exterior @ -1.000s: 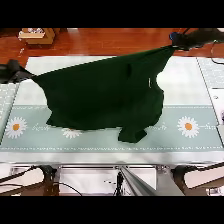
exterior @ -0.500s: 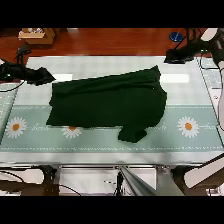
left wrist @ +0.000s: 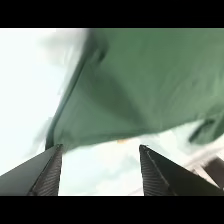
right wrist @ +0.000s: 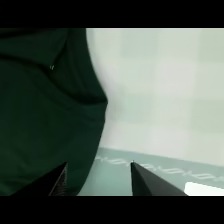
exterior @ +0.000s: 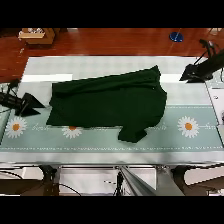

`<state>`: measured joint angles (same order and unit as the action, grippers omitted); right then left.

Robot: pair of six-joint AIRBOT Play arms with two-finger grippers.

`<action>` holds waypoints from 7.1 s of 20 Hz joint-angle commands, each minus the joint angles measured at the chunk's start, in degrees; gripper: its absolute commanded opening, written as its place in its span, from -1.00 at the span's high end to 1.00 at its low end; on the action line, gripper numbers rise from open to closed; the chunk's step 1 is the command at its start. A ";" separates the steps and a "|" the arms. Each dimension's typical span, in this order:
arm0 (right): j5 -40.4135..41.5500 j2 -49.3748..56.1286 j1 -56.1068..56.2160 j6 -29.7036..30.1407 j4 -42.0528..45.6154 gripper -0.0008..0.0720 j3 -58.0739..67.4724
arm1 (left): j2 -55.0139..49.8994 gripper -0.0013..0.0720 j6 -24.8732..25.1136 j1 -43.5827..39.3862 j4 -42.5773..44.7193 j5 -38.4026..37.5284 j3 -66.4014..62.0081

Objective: Fold the shirts.

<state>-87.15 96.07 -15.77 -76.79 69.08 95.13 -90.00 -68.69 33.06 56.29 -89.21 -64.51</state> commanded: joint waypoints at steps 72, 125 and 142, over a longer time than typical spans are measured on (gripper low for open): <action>9.44 -56.72 14.03 -12.66 22.97 0.92 24.44 | 56.54 0.90 -10.05 -7.15 9.57 4.72 -52.98; -6.40 14.45 14.14 -8.22 13.77 0.92 13.75 | -0.09 0.89 -8.61 -27.63 11.04 16.61 -12.72; -12.87 0.68 -4.20 -3.85 6.71 -0.15 0.94 | 6.64 -0.66 -6.05 -12.74 8.11 -4.20 -4.98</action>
<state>-100.66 103.28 -13.21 -81.19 82.26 103.09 -89.03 -75.79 15.55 68.25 -87.85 -77.30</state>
